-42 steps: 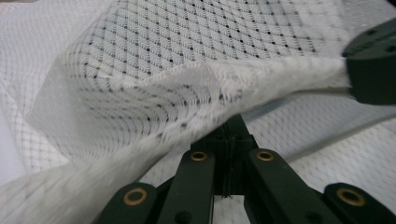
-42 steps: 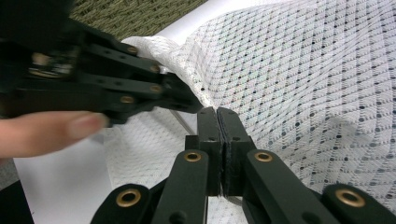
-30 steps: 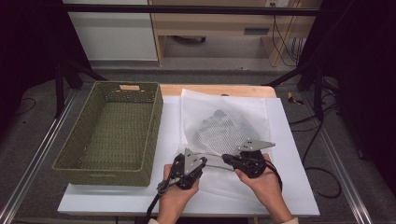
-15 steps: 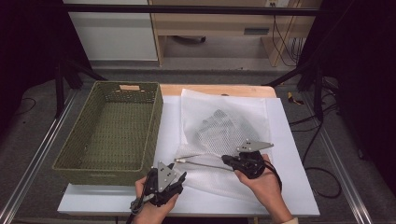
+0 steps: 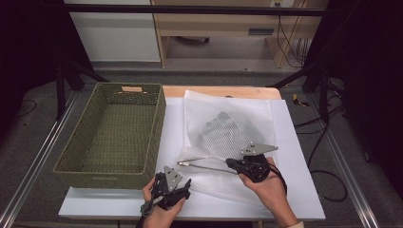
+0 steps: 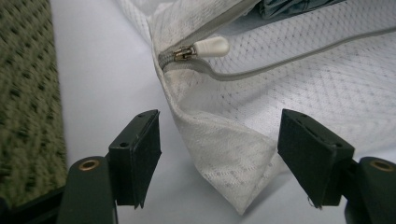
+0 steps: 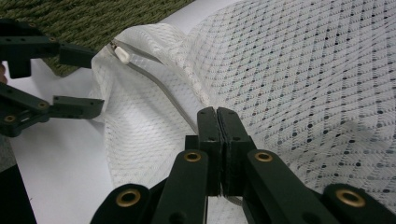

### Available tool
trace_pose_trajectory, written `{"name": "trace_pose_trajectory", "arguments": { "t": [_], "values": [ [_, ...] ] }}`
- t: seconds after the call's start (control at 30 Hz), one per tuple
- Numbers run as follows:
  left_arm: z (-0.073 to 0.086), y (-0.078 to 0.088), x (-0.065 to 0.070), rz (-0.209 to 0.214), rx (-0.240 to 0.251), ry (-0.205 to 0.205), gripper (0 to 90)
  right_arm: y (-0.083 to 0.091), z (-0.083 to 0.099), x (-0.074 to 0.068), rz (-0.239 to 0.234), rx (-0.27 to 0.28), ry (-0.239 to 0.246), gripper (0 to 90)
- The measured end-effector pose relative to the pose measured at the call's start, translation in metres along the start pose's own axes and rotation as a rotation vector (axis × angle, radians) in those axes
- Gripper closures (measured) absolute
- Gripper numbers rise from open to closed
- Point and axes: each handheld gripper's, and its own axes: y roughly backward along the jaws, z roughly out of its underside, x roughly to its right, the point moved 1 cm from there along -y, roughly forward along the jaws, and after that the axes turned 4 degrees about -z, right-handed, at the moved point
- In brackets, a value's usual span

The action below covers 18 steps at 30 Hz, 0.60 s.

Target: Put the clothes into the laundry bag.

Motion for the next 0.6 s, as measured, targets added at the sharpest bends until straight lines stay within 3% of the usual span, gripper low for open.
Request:
{"name": "trace_pose_trajectory", "arguments": {
  "t": [0.1,0.2,0.33,0.4,0.6],
  "values": [
    [0.001,-0.004,-0.001,0.008,-0.01,-0.004,36.4,0.0,0.0,0.0,-0.001,-0.001,0.004,89.3],
    [0.002,-0.005,-0.002,0.019,-0.008,-0.002,48.4,0.0,0.0,-0.001,-0.004,-0.003,0.004,89.3],
    [0.002,-0.003,-0.005,0.026,0.018,-0.01,75.5,-0.001,0.0,-0.001,-0.004,-0.006,0.01,89.3],
    [0.003,0.0,-0.007,0.026,0.027,-0.002,83.2,0.0,0.0,-0.001,-0.006,-0.009,0.013,89.3],
    [0.006,0.01,-0.013,0.036,0.046,0.02,87.2,-0.002,0.003,-0.004,-0.016,-0.028,0.026,89.3]
  ]
}}
